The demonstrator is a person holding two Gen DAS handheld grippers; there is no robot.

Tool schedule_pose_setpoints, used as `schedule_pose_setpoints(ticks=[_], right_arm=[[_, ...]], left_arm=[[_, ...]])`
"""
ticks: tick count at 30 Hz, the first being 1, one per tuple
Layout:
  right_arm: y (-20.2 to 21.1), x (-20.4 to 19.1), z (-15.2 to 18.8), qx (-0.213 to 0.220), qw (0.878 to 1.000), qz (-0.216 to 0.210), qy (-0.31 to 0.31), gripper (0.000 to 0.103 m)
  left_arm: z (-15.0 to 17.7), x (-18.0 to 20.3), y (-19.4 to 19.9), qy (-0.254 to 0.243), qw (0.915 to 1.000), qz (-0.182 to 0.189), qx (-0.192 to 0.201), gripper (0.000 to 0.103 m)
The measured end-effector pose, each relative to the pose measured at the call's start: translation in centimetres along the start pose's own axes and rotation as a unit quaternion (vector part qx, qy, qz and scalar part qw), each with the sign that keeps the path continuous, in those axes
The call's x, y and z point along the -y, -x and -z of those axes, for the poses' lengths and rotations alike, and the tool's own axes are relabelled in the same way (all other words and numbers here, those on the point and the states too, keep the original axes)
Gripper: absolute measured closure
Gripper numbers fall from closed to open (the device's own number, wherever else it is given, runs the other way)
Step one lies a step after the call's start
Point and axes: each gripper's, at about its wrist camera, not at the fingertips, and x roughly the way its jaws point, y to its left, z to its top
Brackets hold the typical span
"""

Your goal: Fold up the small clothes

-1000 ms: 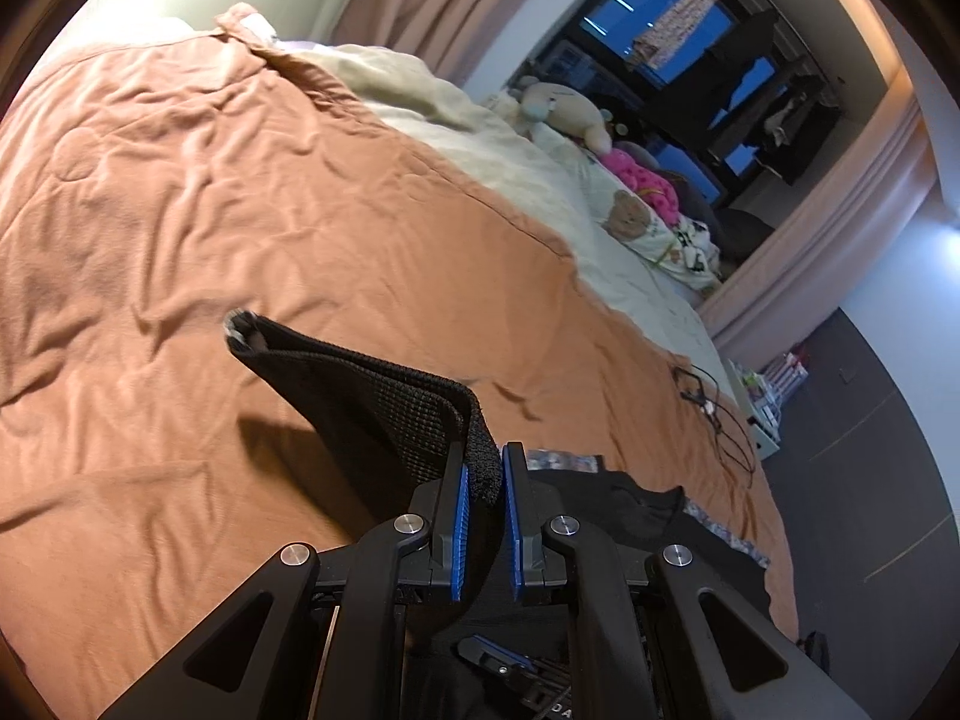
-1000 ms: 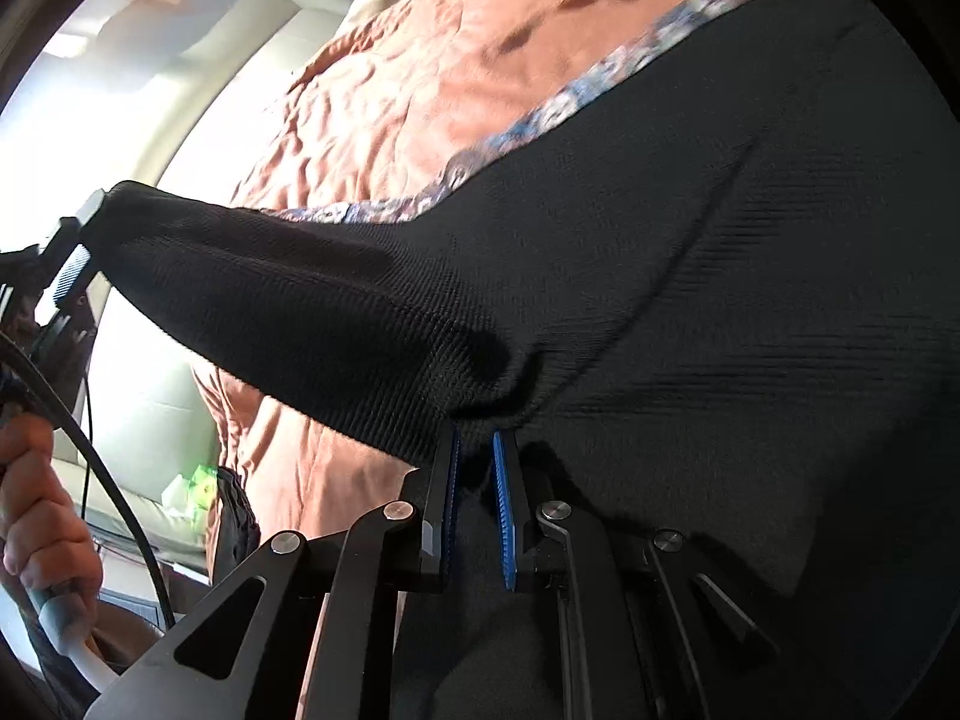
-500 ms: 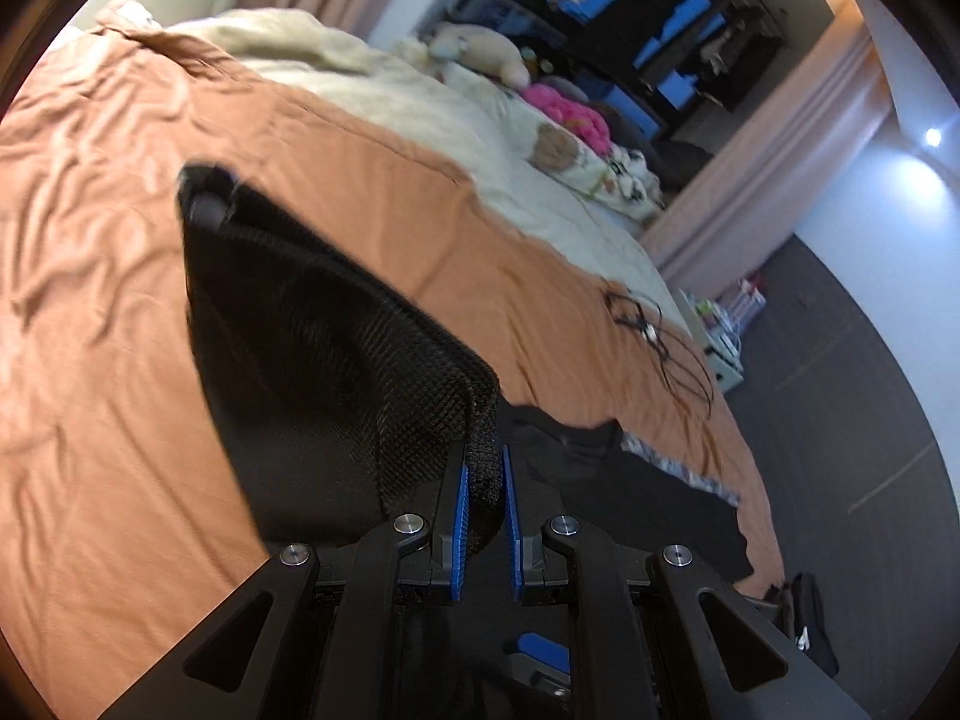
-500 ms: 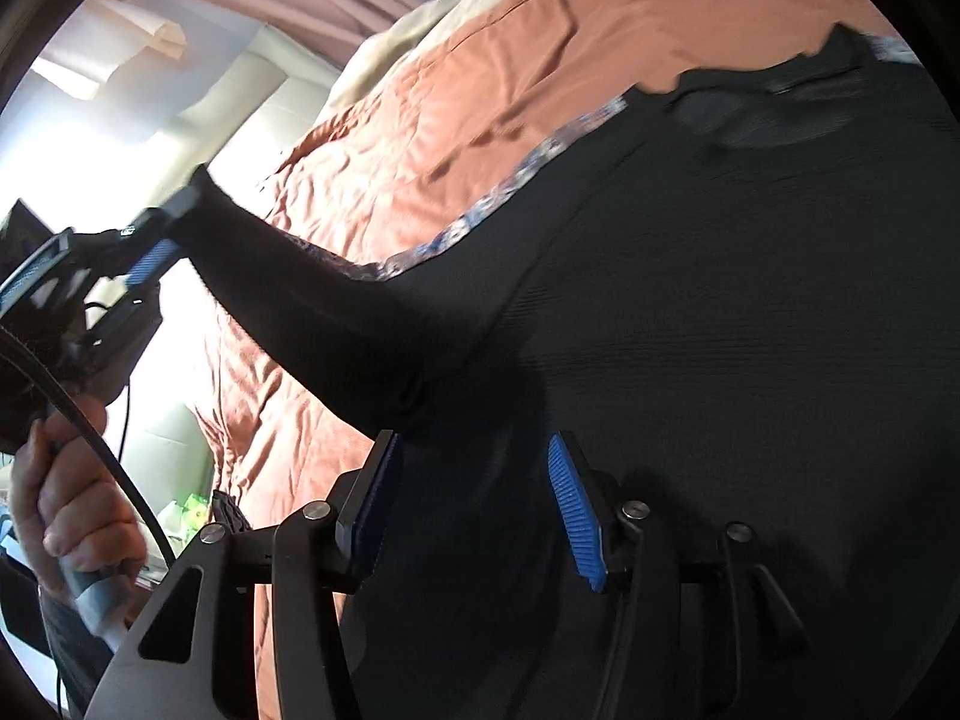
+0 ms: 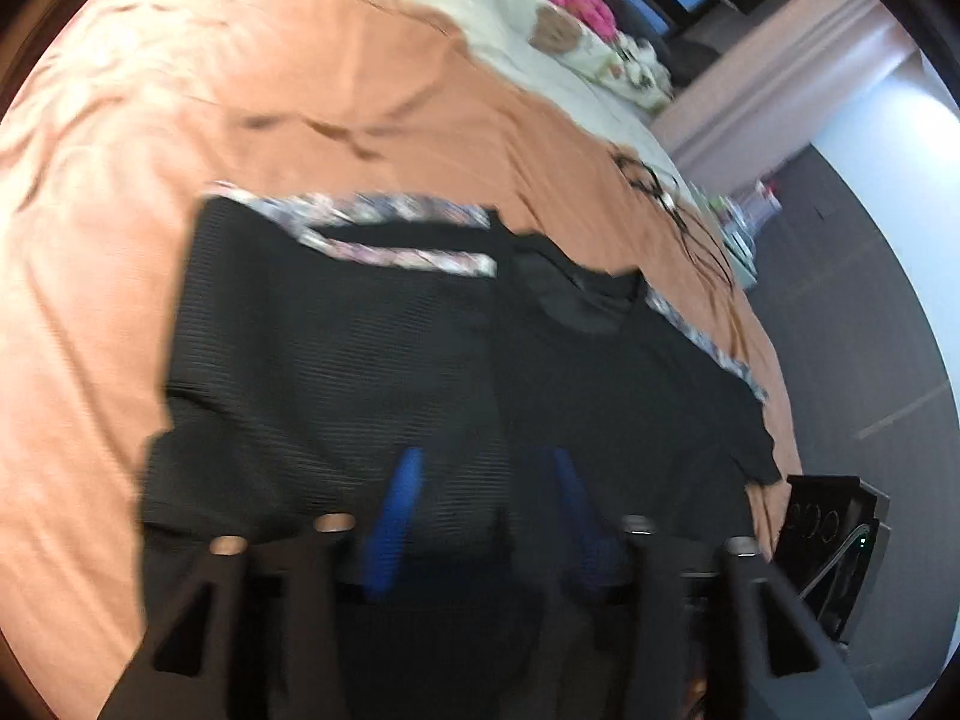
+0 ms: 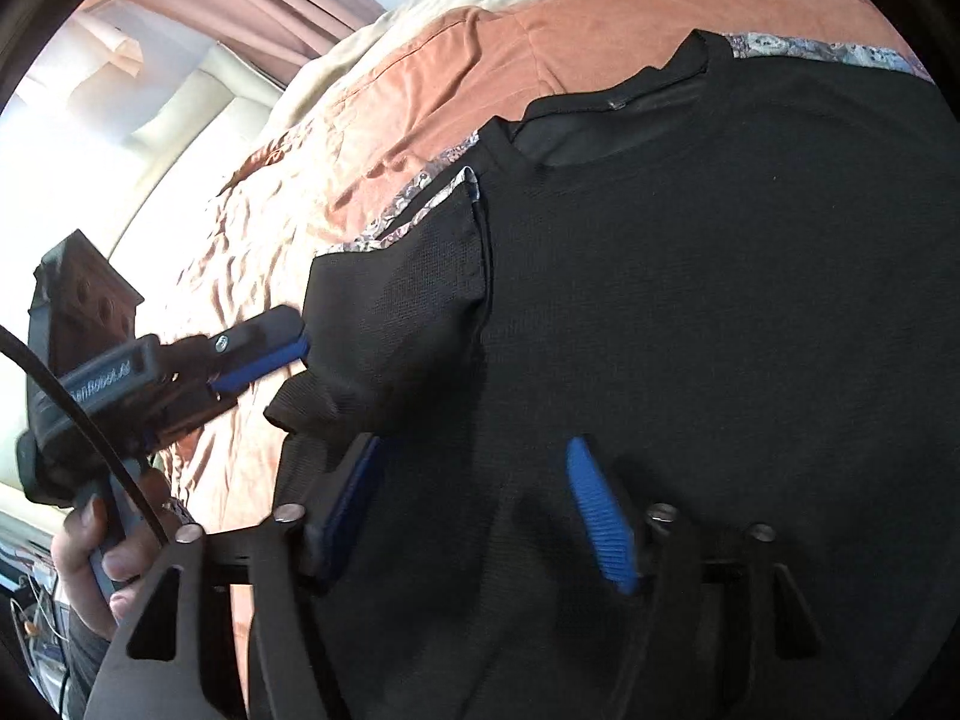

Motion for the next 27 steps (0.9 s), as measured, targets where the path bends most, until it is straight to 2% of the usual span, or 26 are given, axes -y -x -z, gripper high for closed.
schedule_pose_setpoints(ticks=[1,5,10,13,17,19,24,27], right_arm=[[0.0,-0.1,-0.2,-0.003,1.000,-0.003,0.000,0.036],[-0.2,0.5,-1.1,-0.005,1.000,-0.005,-0.001,0.036],[-0.8,1.6,-2.3,0.003,1.000,-0.005,0.012,0.036],[-1.8,2.2,-2.8,0.002,1.000,-0.002,0.016,0.036],[-3.5,2.4,-4.1,0.004,1.000,0.008,0.029,0.037],[-4.8,2.3,-5.0,0.006,0.999,0.016,0.035,0.037],[-7.0,2.0,-6.8,0.003,0.999,0.021,0.048,0.037],[-8.5,1.5,-7.9,-0.003,0.998,0.019,0.060,0.044]], left_arm=[[-0.1,-0.7,0.8,0.006,0.9999,-0.003,0.013,0.041],[-0.6,-3.3,3.6,0.022,0.9984,-0.033,0.041,0.041],[-1.1,-5.6,4.6,0.035,0.9954,-0.065,0.061,0.041],[-1.2,-7.0,4.2,0.045,0.9935,-0.082,0.065,0.042],[-1.2,-8.8,2.8,0.058,0.9924,-0.092,0.058,0.053],[-1.4,-9.3,2.2,0.059,0.9924,-0.094,0.054,0.055],[-3.0,-10.7,1.2,0.056,0.9918,-0.100,0.057,0.056],[-4.1,-11.1,0.3,0.054,0.9920,-0.097,0.059,0.056]])
